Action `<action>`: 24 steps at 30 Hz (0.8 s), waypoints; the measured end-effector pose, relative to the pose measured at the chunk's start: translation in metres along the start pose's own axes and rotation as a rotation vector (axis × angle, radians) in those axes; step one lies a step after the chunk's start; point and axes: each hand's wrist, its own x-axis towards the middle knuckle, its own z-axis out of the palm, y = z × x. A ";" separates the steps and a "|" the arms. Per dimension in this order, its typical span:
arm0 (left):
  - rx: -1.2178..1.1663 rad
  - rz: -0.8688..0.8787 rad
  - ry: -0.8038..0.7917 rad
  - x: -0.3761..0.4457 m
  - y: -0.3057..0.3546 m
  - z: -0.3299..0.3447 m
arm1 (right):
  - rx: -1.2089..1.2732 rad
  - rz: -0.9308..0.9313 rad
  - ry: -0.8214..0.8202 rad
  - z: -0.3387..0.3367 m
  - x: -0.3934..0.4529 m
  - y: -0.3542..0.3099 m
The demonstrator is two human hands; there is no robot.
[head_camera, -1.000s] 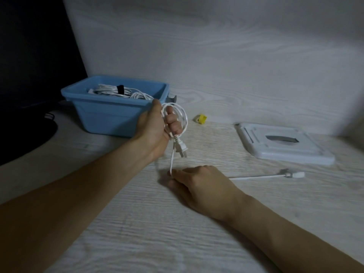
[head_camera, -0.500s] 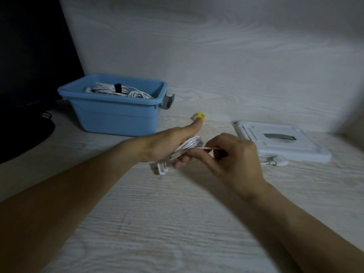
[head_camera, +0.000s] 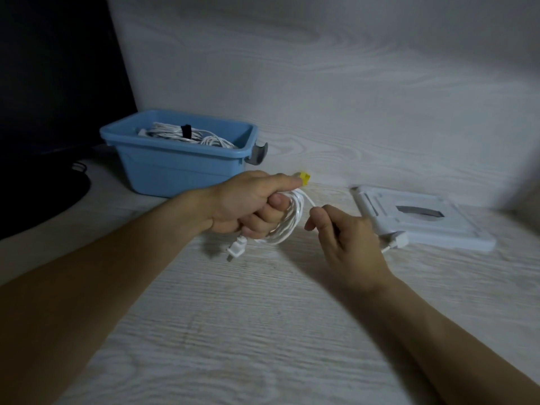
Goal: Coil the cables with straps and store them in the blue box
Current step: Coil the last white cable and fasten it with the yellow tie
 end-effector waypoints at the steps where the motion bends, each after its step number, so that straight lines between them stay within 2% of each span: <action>1: -0.016 0.000 0.004 0.000 0.000 0.001 | 0.002 0.009 -0.016 0.000 0.000 0.000; 5: -0.052 -0.039 0.069 -0.001 0.001 -0.001 | 0.013 0.006 -0.095 0.003 -0.002 0.004; 9: -0.140 -0.034 0.136 0.004 -0.001 -0.005 | 0.026 0.047 -0.066 0.002 -0.001 0.003; 15: -0.824 0.247 0.271 0.009 0.005 -0.018 | -0.045 0.081 -0.219 0.004 -0.005 0.012; 17: -0.958 0.335 0.311 0.008 0.010 -0.018 | -0.026 0.052 -0.227 0.006 -0.005 0.008; 20: -0.877 0.416 0.388 0.013 0.012 -0.009 | -0.045 -0.034 -0.284 0.011 -0.007 -0.005; 22: -0.677 0.429 0.473 0.018 0.010 -0.003 | -0.062 -0.091 -0.341 0.017 -0.012 -0.016; 24: -0.422 0.428 0.572 0.021 0.005 0.002 | -0.078 -0.155 -0.326 0.021 -0.017 -0.025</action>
